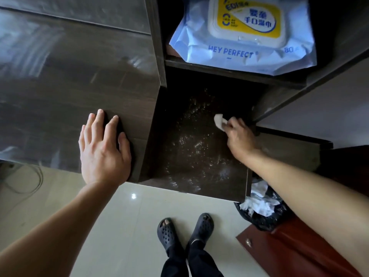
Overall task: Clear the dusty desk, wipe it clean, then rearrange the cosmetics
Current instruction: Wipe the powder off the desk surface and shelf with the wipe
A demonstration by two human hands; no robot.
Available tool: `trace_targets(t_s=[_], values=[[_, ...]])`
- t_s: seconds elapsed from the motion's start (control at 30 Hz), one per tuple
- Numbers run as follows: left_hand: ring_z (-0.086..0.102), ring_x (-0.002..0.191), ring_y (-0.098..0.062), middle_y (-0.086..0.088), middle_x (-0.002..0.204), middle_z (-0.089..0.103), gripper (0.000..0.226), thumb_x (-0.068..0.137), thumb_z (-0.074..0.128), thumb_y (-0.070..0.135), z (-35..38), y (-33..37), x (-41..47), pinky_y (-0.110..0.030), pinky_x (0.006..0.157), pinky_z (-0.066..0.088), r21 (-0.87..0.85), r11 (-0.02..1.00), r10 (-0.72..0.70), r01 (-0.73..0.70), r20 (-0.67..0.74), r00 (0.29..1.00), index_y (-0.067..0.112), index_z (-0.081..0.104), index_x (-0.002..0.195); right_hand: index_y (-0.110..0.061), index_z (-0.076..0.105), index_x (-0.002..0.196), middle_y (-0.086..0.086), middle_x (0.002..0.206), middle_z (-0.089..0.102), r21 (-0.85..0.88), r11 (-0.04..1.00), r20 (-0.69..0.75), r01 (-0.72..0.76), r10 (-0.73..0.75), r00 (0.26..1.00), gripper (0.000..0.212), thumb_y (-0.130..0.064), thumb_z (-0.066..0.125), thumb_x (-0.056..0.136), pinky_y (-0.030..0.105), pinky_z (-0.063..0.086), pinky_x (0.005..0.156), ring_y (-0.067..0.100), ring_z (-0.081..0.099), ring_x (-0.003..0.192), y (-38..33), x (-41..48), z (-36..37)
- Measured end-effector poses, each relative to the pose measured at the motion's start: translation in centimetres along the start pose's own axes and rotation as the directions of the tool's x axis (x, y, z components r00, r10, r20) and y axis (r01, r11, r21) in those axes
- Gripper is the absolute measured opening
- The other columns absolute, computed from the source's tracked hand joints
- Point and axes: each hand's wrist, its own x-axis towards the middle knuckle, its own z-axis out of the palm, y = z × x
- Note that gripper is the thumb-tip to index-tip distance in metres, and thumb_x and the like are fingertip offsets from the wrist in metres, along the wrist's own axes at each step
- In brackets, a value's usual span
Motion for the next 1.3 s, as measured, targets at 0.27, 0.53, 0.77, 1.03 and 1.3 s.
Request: trace_targets(t_s=[0.27, 0.53, 0.77, 1.03, 1.3], values=[[0.027, 0.139, -0.035, -0.019, 0.148, 0.037, 0.044, 0.093, 0.038, 0.027, -0.1, 0.1, 0.1, -0.048, 0.115, 0.019, -0.025, 1.0, -0.005, 0.005, -0.014, 1.0, 0.007, 0.051, 0.13, -0.008, 0.07, 0.106, 0.009, 0.089, 0.057, 0.402, 0.893, -0.058, -0.203, 0.246, 0.968, 0.038, 0.014, 0.055, 0.078, 0.028, 0.042, 0.065, 0.022, 0.056, 0.074, 2.7, -6.4, -0.4], [0.025, 0.14, -0.033, -0.018, 0.148, 0.035, 0.043, 0.093, 0.04, 0.026, 0.1, -0.1, 0.0, -0.046, 0.116, 0.017, -0.017, 1.0, 0.003, -0.004, -0.017, 1.0, 0.008, 0.05, 0.132, -0.014, 0.067, 0.114, 0.006, 0.09, 0.056, 0.315, 0.936, -0.025, -0.155, 0.172, 0.985, 0.058, 0.022, 0.06, 0.069, 0.03, 0.049, 0.064, 0.024, 0.054, 0.079, -0.4, -14.3, 3.2], [0.025, 0.14, -0.034, -0.018, 0.148, 0.036, 0.042, 0.093, 0.042, 0.023, 0.2, 0.0, 0.0, -0.047, 0.116, 0.017, -0.02, 1.0, 0.006, -0.007, -0.024, 1.0, 0.009, 0.05, 0.132, -0.011, 0.068, 0.112, 0.009, 0.082, 0.051, 0.483, 0.81, -0.043, -0.334, 0.402, 0.914, 0.058, 0.025, 0.049, 0.07, 0.027, 0.042, 0.065, 0.025, 0.053, 0.073, -0.9, -15.7, 2.2], [0.026, 0.139, -0.035, -0.018, 0.148, 0.036, 0.043, 0.093, 0.041, 0.024, 0.2, 0.0, 0.0, -0.05, 0.114, 0.02, -0.023, 1.0, 0.009, -0.01, -0.024, 1.0, 0.008, 0.051, 0.131, -0.019, 0.065, 0.117, -0.003, 0.091, 0.051, 0.501, 0.848, 0.12, -0.17, 0.126, 0.985, 0.06, 0.02, 0.054, 0.072, 0.019, 0.045, 0.072, 0.016, 0.055, 0.085, -9.0, -20.3, 4.2], [0.026, 0.139, -0.035, -0.018, 0.148, 0.036, 0.042, 0.093, 0.042, 0.023, 0.2, -0.1, 0.0, -0.049, 0.114, 0.019, -0.031, 0.999, 0.019, -0.02, -0.026, 0.999, 0.007, 0.051, 0.131, -0.015, 0.066, 0.117, 0.018, 0.094, 0.054, 0.381, 0.804, -0.068, -0.457, 0.517, 0.853, 0.054, 0.016, 0.054, 0.074, 0.039, 0.05, 0.077, 0.037, 0.055, 0.086, -1.2, -7.0, 1.8]])
